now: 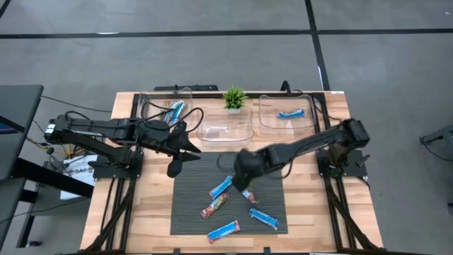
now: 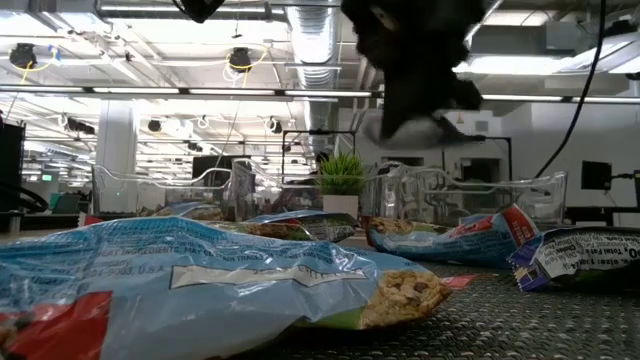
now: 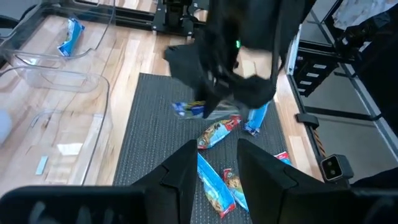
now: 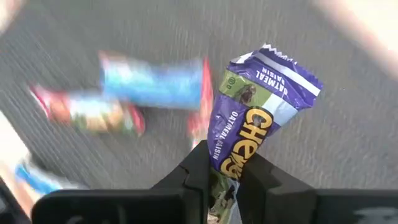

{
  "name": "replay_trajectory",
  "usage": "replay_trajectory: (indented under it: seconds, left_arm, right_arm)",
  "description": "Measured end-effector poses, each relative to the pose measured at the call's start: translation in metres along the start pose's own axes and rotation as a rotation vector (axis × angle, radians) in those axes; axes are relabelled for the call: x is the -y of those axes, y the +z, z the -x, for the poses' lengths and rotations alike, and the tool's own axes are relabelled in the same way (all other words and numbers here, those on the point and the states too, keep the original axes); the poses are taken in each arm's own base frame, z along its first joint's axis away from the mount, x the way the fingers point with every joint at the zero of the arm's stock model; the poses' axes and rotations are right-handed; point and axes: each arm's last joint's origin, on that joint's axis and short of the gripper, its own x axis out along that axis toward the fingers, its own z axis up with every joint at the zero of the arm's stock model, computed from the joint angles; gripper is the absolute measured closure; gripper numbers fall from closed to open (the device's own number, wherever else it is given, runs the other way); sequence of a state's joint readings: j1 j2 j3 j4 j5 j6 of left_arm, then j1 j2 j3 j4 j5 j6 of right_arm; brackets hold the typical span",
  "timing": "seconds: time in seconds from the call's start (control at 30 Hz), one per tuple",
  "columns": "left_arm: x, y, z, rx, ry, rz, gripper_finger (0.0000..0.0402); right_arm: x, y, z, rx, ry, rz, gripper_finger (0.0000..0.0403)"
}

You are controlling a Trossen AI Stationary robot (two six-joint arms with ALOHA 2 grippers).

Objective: Pick and place Granola Bars by type
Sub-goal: Put the green granola bar into the right transparent bin

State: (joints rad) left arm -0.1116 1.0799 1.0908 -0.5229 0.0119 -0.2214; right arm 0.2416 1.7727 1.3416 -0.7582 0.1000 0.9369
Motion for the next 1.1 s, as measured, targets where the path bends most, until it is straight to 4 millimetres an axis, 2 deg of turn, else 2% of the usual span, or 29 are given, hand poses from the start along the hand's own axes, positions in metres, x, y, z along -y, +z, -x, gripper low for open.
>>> replay_trajectory:
  seconds: [0.13, 0.23, 0.5, 0.63, 0.83, 0.97, 1.1]
  left_arm:
    - [-0.001, 0.001, 0.0, 0.021, 0.046, 0.0, 0.0297]
    - [-0.003, 0.003, 0.0, 0.044, 0.102, -0.001, 0.0298]
    - [-0.007, 0.011, 0.002, 0.159, 0.305, -0.033, 0.0298]
    - [-0.008, 0.015, 0.002, 0.196, 0.338, -0.048, 0.0297]
    - [-0.008, 0.014, 0.002, 0.193, 0.347, -0.051, 0.0297]
    - [-0.008, 0.014, 0.002, 0.196, 0.346, -0.035, 0.0297]
    - [-0.008, 0.014, 0.002, 0.196, 0.354, -0.026, 0.0297]
  right_arm:
    - [0.025, 0.026, 0.038, 0.185, -0.063, -0.039, 0.036]
    - [0.054, 0.038, 0.068, 0.277, -0.17, -0.104, 0.0361]
    - [0.131, 0.055, 0.117, 0.373, -0.467, -0.27, 0.0361]
    - [0.159, 0.066, 0.127, 0.38, -0.53, -0.3, 0.0361]
    - [0.191, 0.079, 0.129, 0.338, -0.617, -0.31, 0.036]
    - [0.206, 0.084, 0.129, 0.316, -0.636, -0.326, 0.0346]
    - [0.207, 0.087, 0.129, 0.321, -0.641, -0.298, 0.0316]
